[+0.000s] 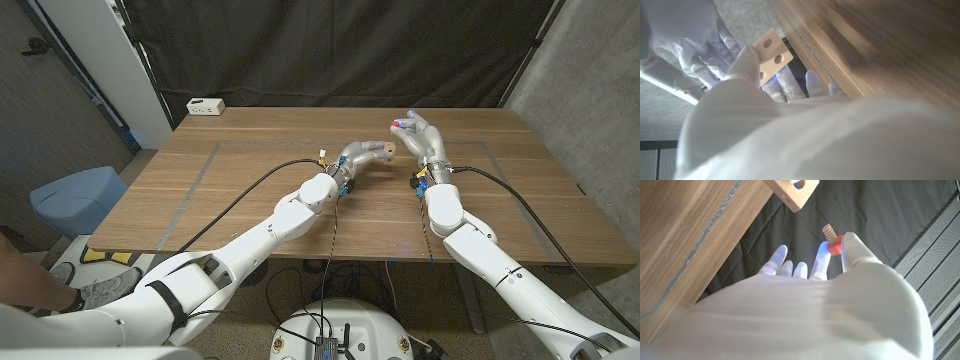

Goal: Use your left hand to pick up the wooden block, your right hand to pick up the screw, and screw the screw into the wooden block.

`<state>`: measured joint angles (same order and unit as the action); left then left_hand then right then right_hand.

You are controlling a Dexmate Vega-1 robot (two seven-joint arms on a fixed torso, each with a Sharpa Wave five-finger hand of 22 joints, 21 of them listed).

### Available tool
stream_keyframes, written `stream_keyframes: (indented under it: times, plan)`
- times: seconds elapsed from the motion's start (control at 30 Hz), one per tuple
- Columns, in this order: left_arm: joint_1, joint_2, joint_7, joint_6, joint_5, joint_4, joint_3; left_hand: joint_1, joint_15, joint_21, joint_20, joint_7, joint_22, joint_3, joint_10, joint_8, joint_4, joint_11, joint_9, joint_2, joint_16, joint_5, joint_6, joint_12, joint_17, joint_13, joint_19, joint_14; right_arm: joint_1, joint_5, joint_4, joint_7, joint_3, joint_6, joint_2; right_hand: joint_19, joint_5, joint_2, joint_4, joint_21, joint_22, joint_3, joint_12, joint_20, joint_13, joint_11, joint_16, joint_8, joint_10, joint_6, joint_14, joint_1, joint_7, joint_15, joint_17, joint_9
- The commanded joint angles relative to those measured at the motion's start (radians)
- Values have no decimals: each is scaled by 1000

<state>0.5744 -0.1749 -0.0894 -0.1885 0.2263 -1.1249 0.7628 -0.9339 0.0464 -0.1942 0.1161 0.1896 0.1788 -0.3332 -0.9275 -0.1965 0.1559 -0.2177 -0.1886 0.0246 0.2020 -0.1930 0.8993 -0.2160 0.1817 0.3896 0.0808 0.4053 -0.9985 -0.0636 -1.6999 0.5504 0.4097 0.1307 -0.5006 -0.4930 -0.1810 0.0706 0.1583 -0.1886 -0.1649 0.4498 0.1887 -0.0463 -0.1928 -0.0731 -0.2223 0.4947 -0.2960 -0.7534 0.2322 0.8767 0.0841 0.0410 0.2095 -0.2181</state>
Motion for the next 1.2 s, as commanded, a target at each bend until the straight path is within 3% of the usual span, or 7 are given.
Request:
stream_keyframes:
  times: [0.03,1.2]
  plan:
    - [3,-3,-2,1,-5,-8,1,-5,72,-8,1,-6,3,-3,-7,-9,-4,0,-5,13,4,-5,16,-5,1,22,6,9,-5,-4,0,4,4,-7,1,-1,3,-3,1,2,-2,-5,-1,-56,-3,3,0,-5,3,1,2,11,6,61,1,0]
    - [-3,0,1,2,-10,-3,5,-4,72,-8,4,-8,3,-1,-8,-9,-5,0,-5,15,4,-5,16,-4,1,24,6,10,-2,-17,26,-14,17,4,-1,1,4,-7,-3,2,-2,-15,1,-55,-3,4,-1,-6,5,-2,3,9,5,60,2,2]
